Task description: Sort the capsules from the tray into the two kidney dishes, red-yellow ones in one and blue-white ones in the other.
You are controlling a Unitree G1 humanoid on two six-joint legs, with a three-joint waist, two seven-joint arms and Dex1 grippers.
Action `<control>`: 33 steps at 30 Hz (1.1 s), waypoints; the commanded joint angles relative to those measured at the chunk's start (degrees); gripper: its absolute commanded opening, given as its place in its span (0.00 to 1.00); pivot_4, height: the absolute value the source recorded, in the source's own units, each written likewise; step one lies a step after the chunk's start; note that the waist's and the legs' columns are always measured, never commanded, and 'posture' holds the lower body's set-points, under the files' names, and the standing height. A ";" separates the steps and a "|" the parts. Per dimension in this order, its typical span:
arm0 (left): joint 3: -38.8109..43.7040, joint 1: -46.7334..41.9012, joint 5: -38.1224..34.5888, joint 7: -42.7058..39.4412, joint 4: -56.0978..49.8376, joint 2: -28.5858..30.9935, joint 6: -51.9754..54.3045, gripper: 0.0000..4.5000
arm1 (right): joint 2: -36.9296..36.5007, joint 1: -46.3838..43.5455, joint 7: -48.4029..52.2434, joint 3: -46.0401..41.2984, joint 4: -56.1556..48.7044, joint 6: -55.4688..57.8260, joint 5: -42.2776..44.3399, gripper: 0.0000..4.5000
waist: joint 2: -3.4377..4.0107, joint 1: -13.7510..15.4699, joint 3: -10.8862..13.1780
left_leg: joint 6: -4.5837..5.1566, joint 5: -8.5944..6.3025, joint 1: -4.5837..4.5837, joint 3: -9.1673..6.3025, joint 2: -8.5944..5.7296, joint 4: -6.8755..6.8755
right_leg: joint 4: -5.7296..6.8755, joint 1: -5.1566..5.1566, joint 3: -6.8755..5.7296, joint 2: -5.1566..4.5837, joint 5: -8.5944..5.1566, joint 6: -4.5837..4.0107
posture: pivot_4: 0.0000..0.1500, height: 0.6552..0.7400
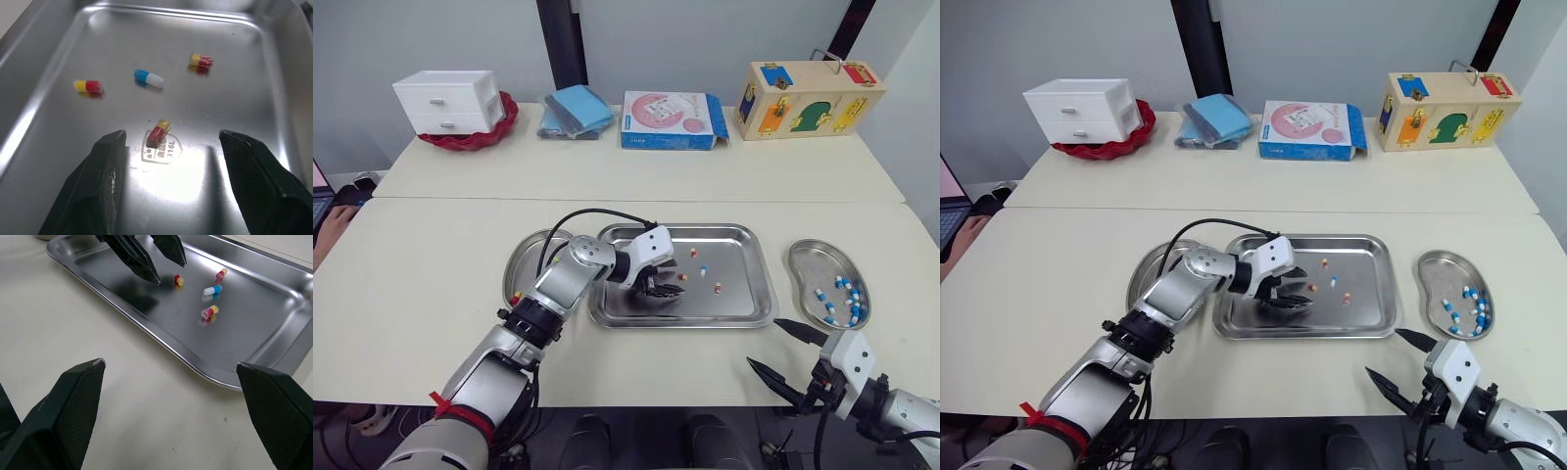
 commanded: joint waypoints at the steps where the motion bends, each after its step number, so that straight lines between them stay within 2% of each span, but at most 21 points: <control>1: 0.89 -2.26 1.77 0.07 3.56 -2.22 -4.47 0.69 | 0.11 0.92 -0.98 -0.22 -2.72 0.53 0.47 1.00 | 0.00 0.00 0.00 | 0.00 0.00 0.00 0.00 0.00 0.00 | 0.00 0.00 0.00 0.00 0.00 0.00 | 1.00 1.00; 8: 0.28 -4.28 4.44 -2.46 9.32 -3.98 -7.06 0.69 | 0.02 1.69 -2.10 0.15 -4.53 1.95 0.81 1.00 | 0.00 -0.06 0.00 | 0.00 0.00 0.00 0.00 0.00 -0.01 | 0.00 -0.01 0.00 0.00 0.00 0.00 | 1.00 1.00; 11: 0.02 -4.82 5.43 -3.48 10.65 -4.28 -7.14 0.50 | -0.13 1.65 -2.38 0.15 -5.25 2.77 0.99 1.00 | 0.00 -0.03 0.00 | 0.00 0.00 0.00 0.00 0.00 0.00 | 0.00 0.00 0.00 0.00 0.00 0.00 | 1.00 1.00; 17: -0.07 -3.93 7.11 -3.87 11.27 -4.39 -8.61 0.04 | -0.59 1.69 -2.59 0.02 -6.64 4.23 1.03 1.00 | 0.00 -0.02 0.00 | 0.00 0.00 0.01 -0.01 0.00 0.02 | 0.00 0.03 0.00 0.00 0.01 0.01 | 1.00 1.00; 18: 0.00 -3.65 7.28 -3.96 10.94 -4.18 -8.81 0.00 | -0.74 1.74 -2.42 0.01 -6.76 4.14 0.84 1.00 | 0.01 -0.02 -0.01 | 0.00 0.00 0.02 -0.01 0.00 0.02 | 0.01 0.03 0.00 0.00 0.01 0.01 | 1.00 1.00; 25: 3.06 -1.47 4.92 -4.61 -0.72 -1.62 -4.65 0.00 | -1.51 0.50 -0.96 1.28 -3.69 -1.01 -2.70 1.00 | 0.01 -0.12 -0.01 | 0.00 0.00 0.01 -0.01 0.01 0.00 | 0.01 0.01 0.00 0.01 0.00 0.01 | 1.00 1.00; 29: 10.41 2.67 -0.18 -4.25 -16.99 4.92 7.78 0.00 | -0.88 -3.77 -0.47 3.72 -2.17 -4.22 -3.33 1.00 | 0.06 -0.46 0.03 | 0.00 0.00 0.00 -0.01 0.03 -0.01 | 0.01 -0.02 0.02 0.02 0.00 0.01 | 1.00 1.00; 33: 18.61 8.57 -3.90 -1.72 -29.02 12.83 18.58 0.00 | -0.77 -7.96 0.38 7.17 -1.56 -5.59 -3.77 1.00 | 0.14 -0.55 0.00 | -0.01 0.01 0.05 -0.06 0.06 -0.04 | 0.07 0.00 0.00 0.05 0.00 0.01 | 1.00 1.00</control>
